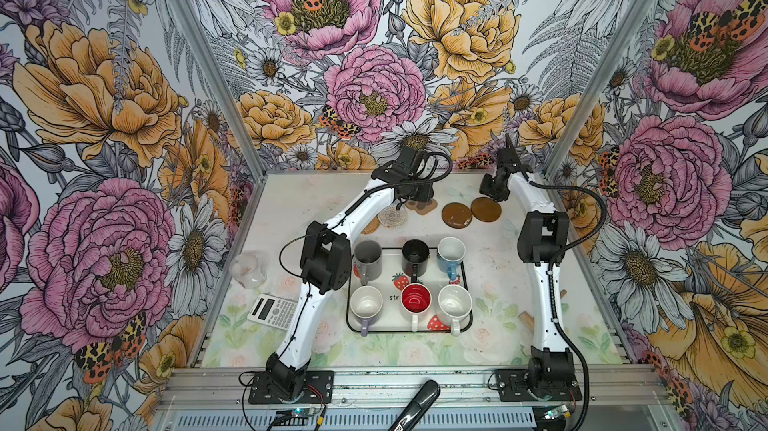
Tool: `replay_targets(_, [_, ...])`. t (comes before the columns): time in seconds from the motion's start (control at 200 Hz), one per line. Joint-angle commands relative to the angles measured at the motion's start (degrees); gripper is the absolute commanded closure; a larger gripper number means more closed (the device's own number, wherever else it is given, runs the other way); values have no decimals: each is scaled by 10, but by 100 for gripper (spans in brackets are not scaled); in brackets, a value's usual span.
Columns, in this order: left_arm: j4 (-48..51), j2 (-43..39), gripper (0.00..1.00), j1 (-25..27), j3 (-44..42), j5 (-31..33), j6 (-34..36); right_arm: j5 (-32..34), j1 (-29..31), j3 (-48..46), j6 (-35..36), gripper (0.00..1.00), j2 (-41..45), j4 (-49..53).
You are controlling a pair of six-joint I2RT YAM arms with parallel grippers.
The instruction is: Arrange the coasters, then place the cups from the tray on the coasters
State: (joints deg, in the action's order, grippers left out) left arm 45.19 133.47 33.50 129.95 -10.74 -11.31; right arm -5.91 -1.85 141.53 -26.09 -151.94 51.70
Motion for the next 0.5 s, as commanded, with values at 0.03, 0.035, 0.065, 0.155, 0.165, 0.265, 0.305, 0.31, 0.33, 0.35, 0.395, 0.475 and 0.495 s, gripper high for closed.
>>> replay_targets(0.03, [-5,-26,63,2,-7,10,15,1,4,-17,5,54,0,9])
replay_targets(0.035, [-5,-25,63,3,-7,10,15,1,4,-18,5,54,1,9])
replay_targets(0.065, [-5,-25,63,2,-6,10,15,3,4,-23,7,54,4,9])
replay_targets(0.155, [-6,-25,63,2,-6,8,14,8,3,-38,10,53,12,10])
replay_targets(0.165, [-5,-26,63,1,-6,7,14,8,3,-39,10,53,13,10])
replay_targets(0.265, [-6,-26,63,1,-6,5,14,8,3,-50,12,53,19,10])
replay_targets(0.305, [-6,-26,63,1,-7,5,14,9,3,-54,12,53,21,10])
replay_targets(0.31, [-7,-27,63,0,-7,5,14,9,3,-54,13,53,21,11])
replay_targets(0.33, [-6,-27,63,1,-7,4,14,9,3,-56,12,53,22,10])
replay_targets(0.35, [-6,-28,63,1,-8,5,13,9,3,-58,12,53,23,10])
replay_targets(0.395, [-7,-29,63,1,-8,5,15,8,3,-62,12,53,26,11])
replay_targets(0.475, [-9,-32,63,1,-12,6,16,8,4,-69,13,53,29,10])
replay_targets(0.495, [-9,-33,63,0,-13,7,16,8,4,-70,13,53,29,11])
